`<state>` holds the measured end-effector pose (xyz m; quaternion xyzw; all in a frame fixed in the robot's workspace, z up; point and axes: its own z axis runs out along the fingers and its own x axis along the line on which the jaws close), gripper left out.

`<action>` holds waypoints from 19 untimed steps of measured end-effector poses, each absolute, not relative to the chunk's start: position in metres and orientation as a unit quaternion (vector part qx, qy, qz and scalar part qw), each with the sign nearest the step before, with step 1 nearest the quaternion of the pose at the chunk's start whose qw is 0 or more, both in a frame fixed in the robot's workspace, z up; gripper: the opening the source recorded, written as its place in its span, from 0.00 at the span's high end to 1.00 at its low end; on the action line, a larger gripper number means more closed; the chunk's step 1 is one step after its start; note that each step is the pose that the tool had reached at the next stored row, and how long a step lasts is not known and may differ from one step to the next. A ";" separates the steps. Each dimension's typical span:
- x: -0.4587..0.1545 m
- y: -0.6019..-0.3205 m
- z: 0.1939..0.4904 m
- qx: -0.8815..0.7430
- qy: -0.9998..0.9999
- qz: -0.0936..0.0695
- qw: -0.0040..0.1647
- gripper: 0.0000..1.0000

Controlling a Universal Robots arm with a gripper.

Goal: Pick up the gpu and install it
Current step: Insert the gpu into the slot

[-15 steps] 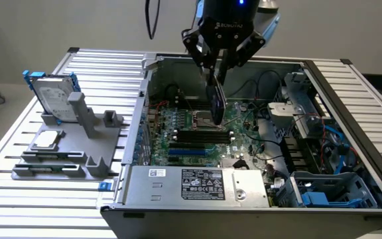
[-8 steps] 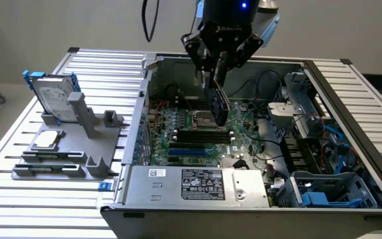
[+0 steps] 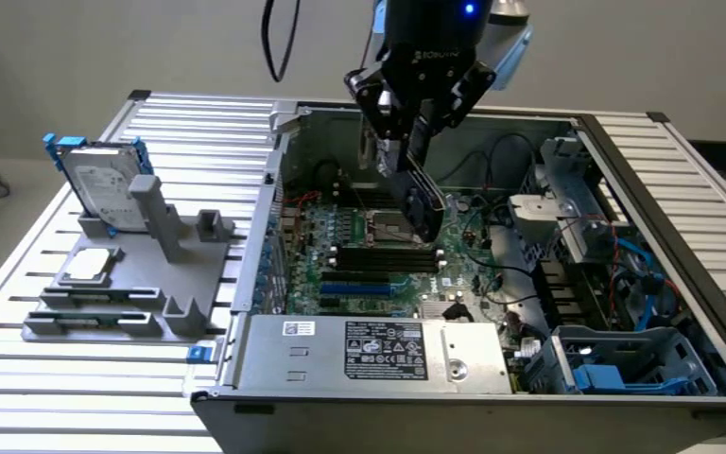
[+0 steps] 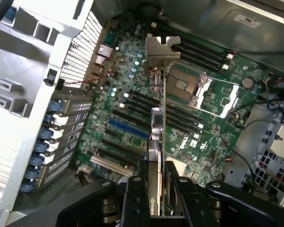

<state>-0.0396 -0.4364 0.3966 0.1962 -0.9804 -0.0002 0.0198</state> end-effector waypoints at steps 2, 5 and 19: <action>-0.040 -0.436 0.396 0.214 -0.977 0.000 0.020 0.74; -0.040 -0.436 0.395 0.241 -0.970 0.001 0.020 0.74; -0.040 -0.436 0.386 0.362 -0.932 -0.005 0.017 0.74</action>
